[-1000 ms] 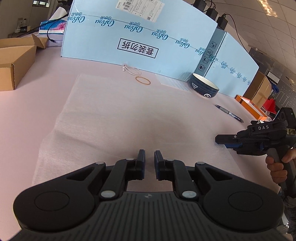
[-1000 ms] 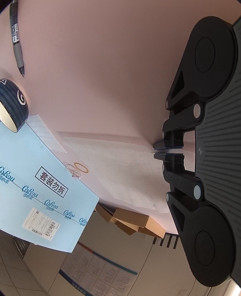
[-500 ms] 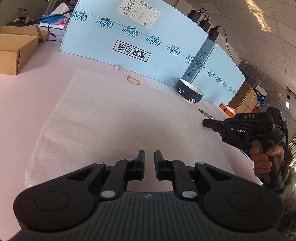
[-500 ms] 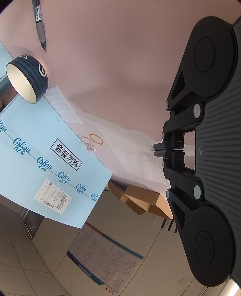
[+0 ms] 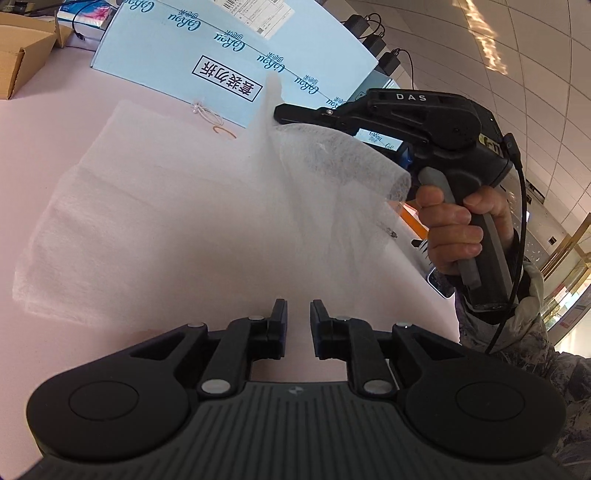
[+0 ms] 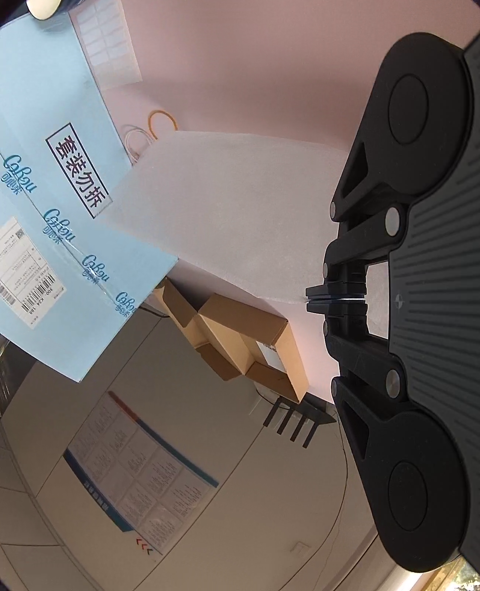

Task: Fold shopping bag

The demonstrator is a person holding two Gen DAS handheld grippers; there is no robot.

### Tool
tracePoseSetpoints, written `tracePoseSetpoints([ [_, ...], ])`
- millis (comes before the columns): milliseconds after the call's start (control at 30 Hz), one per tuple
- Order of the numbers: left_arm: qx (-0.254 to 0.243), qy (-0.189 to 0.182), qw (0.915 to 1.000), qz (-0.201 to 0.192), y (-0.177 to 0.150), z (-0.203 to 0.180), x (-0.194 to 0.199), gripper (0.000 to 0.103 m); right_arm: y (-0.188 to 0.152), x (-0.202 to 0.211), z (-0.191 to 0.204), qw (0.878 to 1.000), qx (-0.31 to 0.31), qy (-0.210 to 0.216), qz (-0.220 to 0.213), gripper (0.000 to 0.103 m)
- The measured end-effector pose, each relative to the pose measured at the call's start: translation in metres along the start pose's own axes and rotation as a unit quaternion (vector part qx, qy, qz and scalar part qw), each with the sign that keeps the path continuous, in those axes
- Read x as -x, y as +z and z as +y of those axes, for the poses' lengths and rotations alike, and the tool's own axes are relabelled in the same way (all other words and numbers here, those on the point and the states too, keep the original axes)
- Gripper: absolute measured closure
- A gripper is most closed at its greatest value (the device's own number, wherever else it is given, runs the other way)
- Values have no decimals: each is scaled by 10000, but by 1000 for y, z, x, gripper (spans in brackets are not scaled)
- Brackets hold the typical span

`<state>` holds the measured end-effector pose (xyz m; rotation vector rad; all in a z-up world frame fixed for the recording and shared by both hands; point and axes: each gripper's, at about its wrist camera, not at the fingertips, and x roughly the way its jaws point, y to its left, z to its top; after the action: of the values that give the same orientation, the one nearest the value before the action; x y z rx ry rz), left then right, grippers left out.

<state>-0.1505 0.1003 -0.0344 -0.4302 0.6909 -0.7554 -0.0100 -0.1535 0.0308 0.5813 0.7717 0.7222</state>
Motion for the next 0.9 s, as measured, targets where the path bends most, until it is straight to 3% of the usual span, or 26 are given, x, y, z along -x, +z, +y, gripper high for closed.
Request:
tracePoseSetpoints([
  [367, 266, 233, 9982, -483, -3, 26, 48, 84, -5, -92, 7, 9975, -3, -252, 656, 101],
  [800, 375, 275, 9976, -517, -3, 36, 58, 82, -21, -107, 7, 9954, 102, -476, 820, 98],
  [867, 403, 351, 9972, -529, -1, 39, 58, 81, -22, -107, 5, 9953, 82, -531, 800, 95],
  [900, 413, 393, 9969, -546, -1, 40, 60, 80, -22, -104, 4, 9958, 18, -481, 779, 88],
])
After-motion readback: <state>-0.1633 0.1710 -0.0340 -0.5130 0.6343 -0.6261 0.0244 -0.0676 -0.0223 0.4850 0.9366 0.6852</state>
